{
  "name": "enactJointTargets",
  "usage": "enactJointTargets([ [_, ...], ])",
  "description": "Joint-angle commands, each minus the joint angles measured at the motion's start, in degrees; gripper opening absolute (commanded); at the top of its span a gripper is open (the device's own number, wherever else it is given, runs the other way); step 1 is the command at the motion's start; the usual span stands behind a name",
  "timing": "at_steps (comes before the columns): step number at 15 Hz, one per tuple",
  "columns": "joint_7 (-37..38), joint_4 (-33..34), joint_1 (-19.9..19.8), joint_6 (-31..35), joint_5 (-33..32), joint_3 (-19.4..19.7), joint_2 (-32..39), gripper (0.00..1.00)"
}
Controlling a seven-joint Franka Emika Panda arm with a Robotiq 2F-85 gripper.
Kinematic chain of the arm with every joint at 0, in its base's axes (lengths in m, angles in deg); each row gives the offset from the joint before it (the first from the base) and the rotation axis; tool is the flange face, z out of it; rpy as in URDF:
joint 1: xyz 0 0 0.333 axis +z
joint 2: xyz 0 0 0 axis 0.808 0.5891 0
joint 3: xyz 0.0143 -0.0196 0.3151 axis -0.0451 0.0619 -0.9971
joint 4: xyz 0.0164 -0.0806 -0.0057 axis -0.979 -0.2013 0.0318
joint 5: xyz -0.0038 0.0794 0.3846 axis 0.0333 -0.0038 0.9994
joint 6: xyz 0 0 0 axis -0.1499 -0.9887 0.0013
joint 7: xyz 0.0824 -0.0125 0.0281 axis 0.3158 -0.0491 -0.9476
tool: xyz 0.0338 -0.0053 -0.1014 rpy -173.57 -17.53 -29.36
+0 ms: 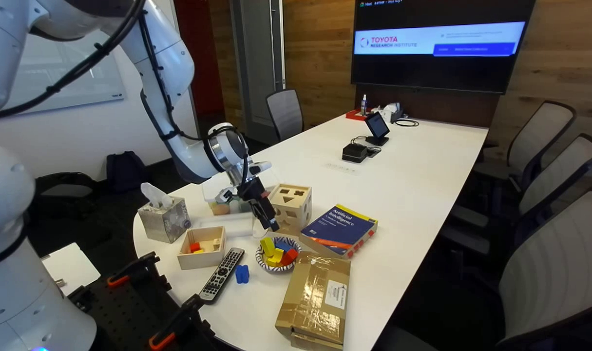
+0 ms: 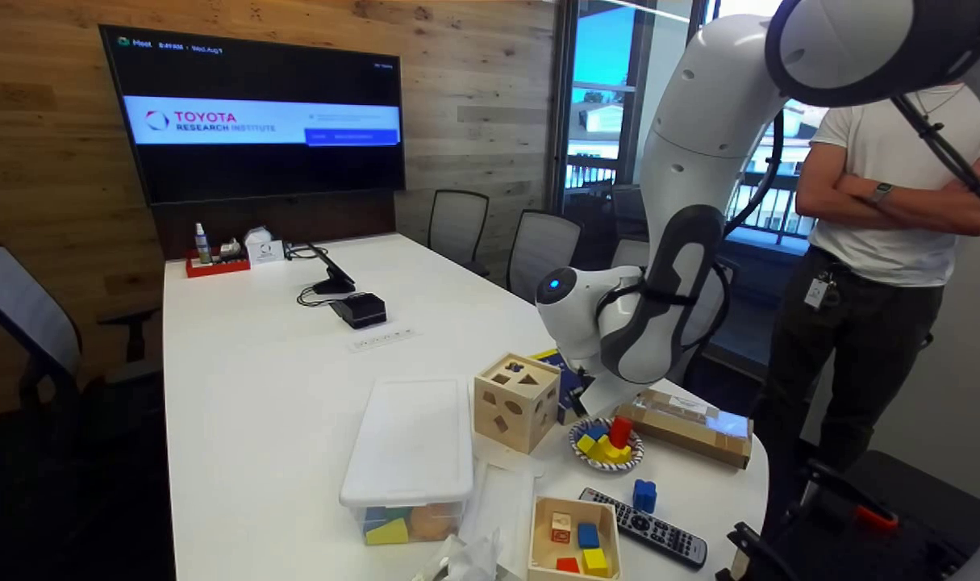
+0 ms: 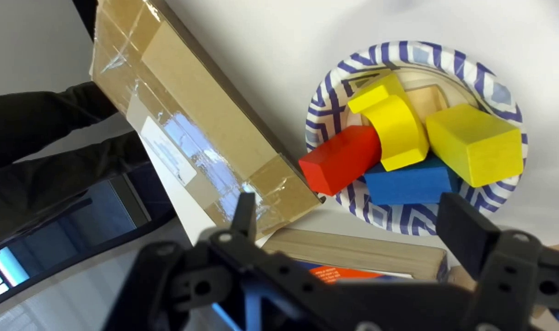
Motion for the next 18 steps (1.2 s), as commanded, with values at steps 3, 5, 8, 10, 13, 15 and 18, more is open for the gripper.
enactJointTargets([
  [3,10.3,-2.6,-0.3,0.1,-13.1,-2.4,-1.0,1.0],
  [5,15.3,-4.0,-0.5,-0.3,-19.8,-4.1,-1.4,1.0],
  [8,22.7,-7.3,-2.2,-1.3,-31.9,-8.2,-2.4,1.0],
  [10,22.9,-4.8,-6.6,-3.2,-32.5,-12.4,-0.9,1.0],
  [13,20.8,-3.8,-12.6,-4.9,-31.2,-16.5,-0.3,1.0],
  [15,17.6,-2.1,-17.5,-5.3,-27.7,-18.6,0.1,1.0],
  [18,17.4,-2.1,-19.4,-4.7,-27.3,-19.2,0.0,1.0],
])
